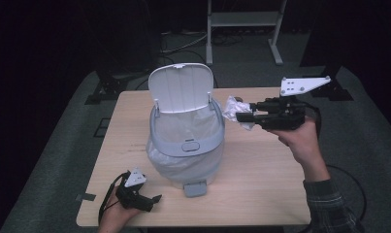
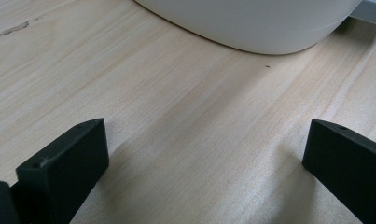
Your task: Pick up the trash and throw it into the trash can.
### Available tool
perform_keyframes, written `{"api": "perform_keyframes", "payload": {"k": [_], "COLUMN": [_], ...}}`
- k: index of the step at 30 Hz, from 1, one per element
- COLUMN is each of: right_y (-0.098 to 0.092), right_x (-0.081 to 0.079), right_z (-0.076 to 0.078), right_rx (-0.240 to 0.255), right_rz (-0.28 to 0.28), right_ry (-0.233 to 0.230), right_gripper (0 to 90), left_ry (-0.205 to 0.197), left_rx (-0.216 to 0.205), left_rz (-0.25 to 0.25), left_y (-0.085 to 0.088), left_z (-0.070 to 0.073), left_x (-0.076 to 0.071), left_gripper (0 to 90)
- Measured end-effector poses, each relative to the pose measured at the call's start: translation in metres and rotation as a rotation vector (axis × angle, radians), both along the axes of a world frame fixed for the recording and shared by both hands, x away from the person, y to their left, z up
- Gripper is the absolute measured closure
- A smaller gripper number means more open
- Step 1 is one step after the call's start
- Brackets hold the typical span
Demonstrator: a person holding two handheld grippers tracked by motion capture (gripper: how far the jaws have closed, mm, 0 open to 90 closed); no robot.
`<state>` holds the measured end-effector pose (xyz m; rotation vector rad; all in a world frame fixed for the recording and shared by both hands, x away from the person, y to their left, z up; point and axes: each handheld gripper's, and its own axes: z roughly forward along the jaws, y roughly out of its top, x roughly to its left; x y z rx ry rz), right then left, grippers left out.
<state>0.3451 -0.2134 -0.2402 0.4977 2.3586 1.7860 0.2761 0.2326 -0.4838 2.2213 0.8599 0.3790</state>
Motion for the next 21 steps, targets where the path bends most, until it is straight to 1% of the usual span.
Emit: {"api": "perform_keyframes", "payload": {"k": [8, 14, 21], "right_y": [0.016, 0.031, 0.047], "right_x": [0.007, 0.011, 0.017], "right_z": [0.008, 0.013, 0.016], "right_rx": [0.016, 0.006, 0.006], "right_rz": [0.025, 0.04, 0.056], "right_ry": [-0.004, -0.011, -0.008], "right_gripper": [64.2, 64.2, 64.2], "left_ry": [0.0, 0.0, 0.0], "left_rx": [0.0, 0.0, 0.0], "left_rz": [0.0, 0.0, -0.002], "left_y": [0.0, 0.0, 0.0], "left_z": [0.0, 0.0, 0.0], "left_x": [0.0, 0.0, 0.0], "left_gripper": [0.0, 0.0, 0.0]}}
